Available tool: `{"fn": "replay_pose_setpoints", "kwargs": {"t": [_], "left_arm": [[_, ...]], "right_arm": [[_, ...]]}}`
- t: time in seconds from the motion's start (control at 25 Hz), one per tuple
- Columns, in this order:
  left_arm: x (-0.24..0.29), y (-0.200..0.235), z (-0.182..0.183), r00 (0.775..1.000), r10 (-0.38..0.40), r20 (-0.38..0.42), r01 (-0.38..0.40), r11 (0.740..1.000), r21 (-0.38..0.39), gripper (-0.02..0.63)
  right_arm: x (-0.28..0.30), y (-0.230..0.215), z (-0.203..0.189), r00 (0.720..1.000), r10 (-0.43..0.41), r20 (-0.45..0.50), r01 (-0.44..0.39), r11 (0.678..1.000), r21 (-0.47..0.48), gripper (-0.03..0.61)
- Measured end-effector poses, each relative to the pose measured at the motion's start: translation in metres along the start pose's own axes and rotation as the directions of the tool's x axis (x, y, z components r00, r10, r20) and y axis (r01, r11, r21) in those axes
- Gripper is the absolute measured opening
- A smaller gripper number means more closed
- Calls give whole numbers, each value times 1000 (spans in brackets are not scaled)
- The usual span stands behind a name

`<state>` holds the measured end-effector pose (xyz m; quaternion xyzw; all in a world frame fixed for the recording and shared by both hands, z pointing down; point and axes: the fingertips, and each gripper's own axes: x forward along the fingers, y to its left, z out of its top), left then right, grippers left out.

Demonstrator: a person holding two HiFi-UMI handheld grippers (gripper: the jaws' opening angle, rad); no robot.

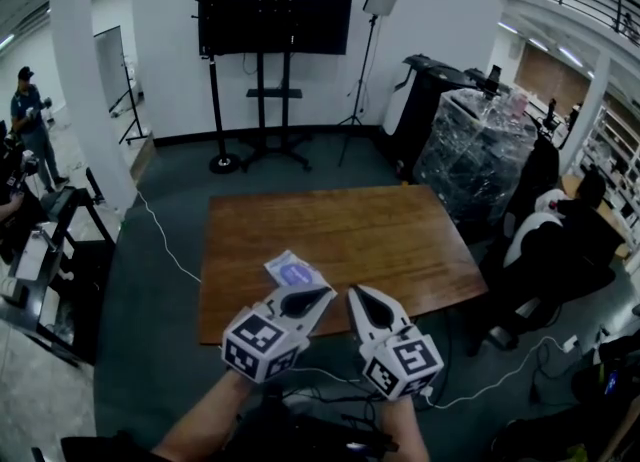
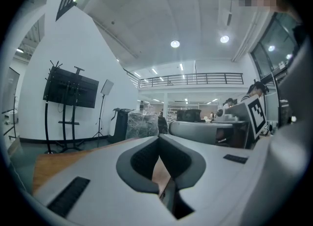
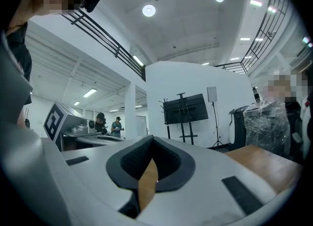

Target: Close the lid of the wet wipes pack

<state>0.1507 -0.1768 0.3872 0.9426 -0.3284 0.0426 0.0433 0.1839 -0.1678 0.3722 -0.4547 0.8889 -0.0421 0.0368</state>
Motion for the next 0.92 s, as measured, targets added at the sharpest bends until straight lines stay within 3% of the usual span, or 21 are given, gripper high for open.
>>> {"fn": "replay_pose_setpoints", "kwargs": {"t": [0.92], "left_arm": [[-2,-11,-8,1000,9,-7,-9,1000,19,8]], "right_arm": [[-11,3,2,1000,11,9,-11,1000,-13,8]]}}
